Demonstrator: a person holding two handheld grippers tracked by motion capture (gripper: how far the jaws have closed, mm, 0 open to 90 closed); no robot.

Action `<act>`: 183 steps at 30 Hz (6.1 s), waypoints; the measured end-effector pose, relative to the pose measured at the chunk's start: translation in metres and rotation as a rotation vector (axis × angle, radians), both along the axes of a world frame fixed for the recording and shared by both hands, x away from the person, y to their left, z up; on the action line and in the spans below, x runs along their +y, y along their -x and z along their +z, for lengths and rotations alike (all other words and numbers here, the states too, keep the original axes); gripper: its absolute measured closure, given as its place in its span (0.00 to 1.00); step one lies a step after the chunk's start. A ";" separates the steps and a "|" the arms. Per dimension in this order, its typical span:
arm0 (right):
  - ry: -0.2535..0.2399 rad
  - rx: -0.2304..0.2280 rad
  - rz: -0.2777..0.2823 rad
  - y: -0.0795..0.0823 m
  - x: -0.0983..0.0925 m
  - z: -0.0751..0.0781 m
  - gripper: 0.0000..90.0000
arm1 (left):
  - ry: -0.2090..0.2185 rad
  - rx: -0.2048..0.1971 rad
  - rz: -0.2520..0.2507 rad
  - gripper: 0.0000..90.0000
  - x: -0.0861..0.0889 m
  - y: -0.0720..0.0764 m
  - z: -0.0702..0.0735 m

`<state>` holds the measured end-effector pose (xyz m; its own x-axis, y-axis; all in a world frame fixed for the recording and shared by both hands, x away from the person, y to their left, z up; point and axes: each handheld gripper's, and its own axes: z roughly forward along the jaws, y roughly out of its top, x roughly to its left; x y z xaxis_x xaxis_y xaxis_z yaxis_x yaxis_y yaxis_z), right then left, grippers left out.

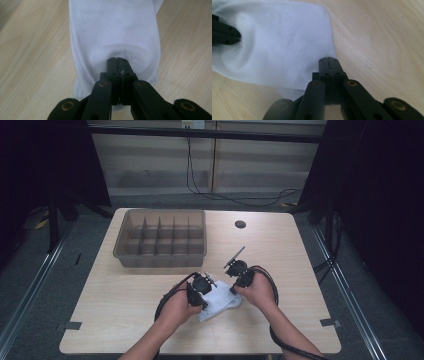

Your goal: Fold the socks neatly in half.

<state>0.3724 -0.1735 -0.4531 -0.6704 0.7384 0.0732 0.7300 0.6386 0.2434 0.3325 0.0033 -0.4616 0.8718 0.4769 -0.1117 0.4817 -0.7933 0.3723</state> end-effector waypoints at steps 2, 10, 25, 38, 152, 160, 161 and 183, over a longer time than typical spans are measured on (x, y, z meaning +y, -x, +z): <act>-0.028 -0.015 -0.007 -0.002 0.000 0.006 1.00 | 0.001 0.000 -0.003 0.98 0.000 0.000 0.000; -0.043 0.008 0.020 -0.004 0.015 -0.004 1.00 | 0.011 -0.014 -0.013 0.98 0.002 0.001 0.000; -0.064 0.022 0.007 -0.004 0.009 -0.011 1.00 | 0.028 -0.034 -0.016 0.99 0.010 0.006 0.001; -0.063 0.013 0.008 -0.002 0.010 -0.010 1.00 | 0.020 -0.025 0.029 0.94 0.016 0.001 0.010; -0.082 0.048 -0.067 -0.001 -0.008 0.016 0.95 | 0.113 -0.089 0.077 0.97 -0.020 -0.012 -0.008; -0.120 0.046 -0.072 0.000 -0.011 0.024 0.95 | 0.105 -0.123 0.073 0.98 -0.026 -0.014 -0.010; -0.126 0.050 -0.075 0.000 -0.010 0.024 0.95 | 0.108 -0.124 0.074 0.98 -0.027 -0.014 -0.010; -0.067 0.032 -0.082 -0.002 -0.017 0.022 0.95 | 0.055 -0.043 0.066 1.00 0.000 -0.009 0.015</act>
<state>0.3743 -0.1905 -0.4312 -0.6043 0.7835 0.1445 0.7873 0.5594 0.2593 0.3415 0.0037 -0.4463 0.8433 0.5275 -0.1027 0.5148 -0.7383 0.4358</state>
